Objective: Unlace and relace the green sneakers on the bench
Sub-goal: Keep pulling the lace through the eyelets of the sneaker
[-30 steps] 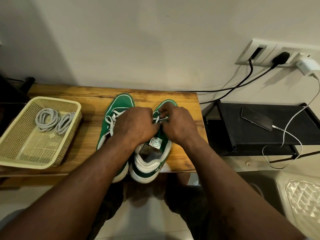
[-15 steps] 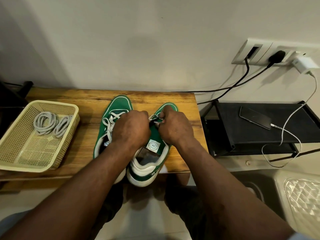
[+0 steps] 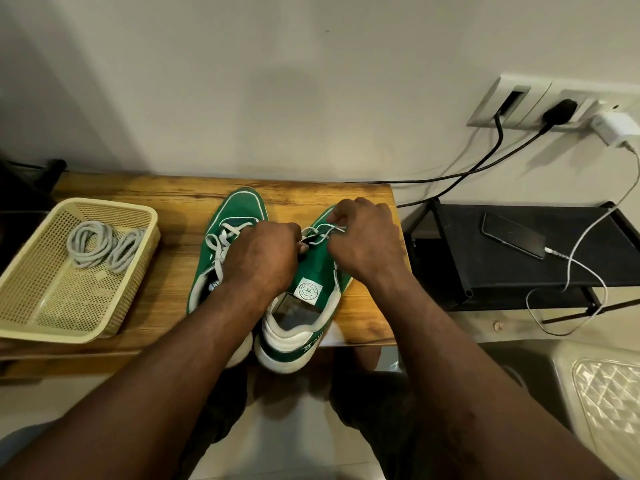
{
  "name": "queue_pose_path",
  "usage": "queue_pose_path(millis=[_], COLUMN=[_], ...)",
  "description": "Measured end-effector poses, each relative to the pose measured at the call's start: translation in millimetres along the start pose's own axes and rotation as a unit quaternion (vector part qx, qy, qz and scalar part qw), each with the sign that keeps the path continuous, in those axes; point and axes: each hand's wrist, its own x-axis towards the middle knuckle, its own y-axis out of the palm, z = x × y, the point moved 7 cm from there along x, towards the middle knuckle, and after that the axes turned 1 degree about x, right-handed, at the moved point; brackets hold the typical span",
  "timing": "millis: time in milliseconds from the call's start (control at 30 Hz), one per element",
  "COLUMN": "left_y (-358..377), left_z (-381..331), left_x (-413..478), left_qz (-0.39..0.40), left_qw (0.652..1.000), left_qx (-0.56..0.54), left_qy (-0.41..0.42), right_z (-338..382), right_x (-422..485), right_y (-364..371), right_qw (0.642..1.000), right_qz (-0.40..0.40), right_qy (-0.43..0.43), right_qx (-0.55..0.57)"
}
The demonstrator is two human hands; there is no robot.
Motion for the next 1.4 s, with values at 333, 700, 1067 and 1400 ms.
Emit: queue_pose_path(millis=[333,700,1067,1400], left_y=[7,4,6,7], left_z=[3,-1,-4,-3], left_x=[3,1,0,1], left_qz=[0.015,-0.006,0.018,0.018], left_qw=[0.998,1.0,0.998,0.997], left_qx=[-0.045,-0.005,-0.05,-0.078], left_qy=[-0.032,-0.029,-0.028,-0.017], right_z=[6,12,-33,0], right_x=[-4,8,10,2], right_y=[26,19,2,29], right_qw=[0.997,0.992,0.975,0.994], right_qz=[-0.002,0.115,0.124,0.079], right_qy=[0.008,-0.034,0.033,-0.021], right_qx=[-0.074,0.046,0.18,-0.077])
